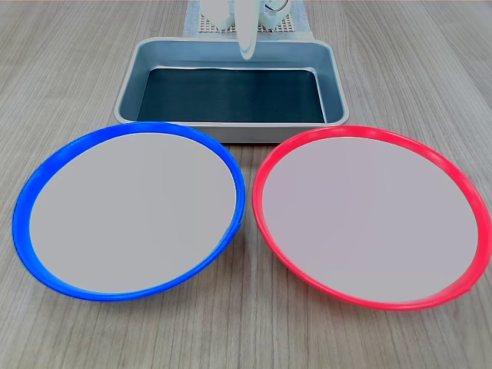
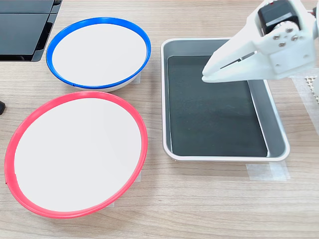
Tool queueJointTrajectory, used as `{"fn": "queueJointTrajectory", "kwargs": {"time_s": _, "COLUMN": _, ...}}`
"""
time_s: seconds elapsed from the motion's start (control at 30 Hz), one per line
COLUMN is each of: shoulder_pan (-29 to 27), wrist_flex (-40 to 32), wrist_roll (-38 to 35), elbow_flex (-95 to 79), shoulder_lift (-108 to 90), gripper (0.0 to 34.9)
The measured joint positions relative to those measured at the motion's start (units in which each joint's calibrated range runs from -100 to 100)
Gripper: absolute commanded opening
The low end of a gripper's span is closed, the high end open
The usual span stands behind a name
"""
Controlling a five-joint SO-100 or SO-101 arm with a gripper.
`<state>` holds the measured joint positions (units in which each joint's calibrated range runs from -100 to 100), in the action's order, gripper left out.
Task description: Lift the stacked dish and set it down on the table.
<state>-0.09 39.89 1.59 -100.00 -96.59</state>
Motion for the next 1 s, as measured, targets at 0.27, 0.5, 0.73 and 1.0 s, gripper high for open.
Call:
{"fn": "queueJointTrajectory", "kwargs": {"time_s": 0.27, "shoulder_pan": 0.27, "wrist_flex": 7.26, "wrist_roll": 1.32, "elbow_flex": 0.0, "shoulder_lift": -2.64, "gripper": 0.1}}
{"fn": "queueJointTrajectory", "kwargs": {"time_s": 0.5, "shoulder_pan": 0.44, "wrist_flex": 7.42, "wrist_roll": 1.32, "elbow_flex": 0.0, "shoulder_lift": -2.22, "gripper": 0.3}}
{"fn": "queueJointTrajectory", "kwargs": {"time_s": 0.73, "shoulder_pan": 0.44, "wrist_flex": 7.42, "wrist_roll": 1.32, "elbow_flex": 0.0, "shoulder_lift": -2.13, "gripper": 0.3}}
{"fn": "queueJointTrajectory", "kwargs": {"time_s": 1.0, "shoulder_pan": 0.44, "wrist_flex": 7.42, "wrist_roll": 1.32, "elbow_flex": 0.0, "shoulder_lift": -2.13, "gripper": 0.3}}
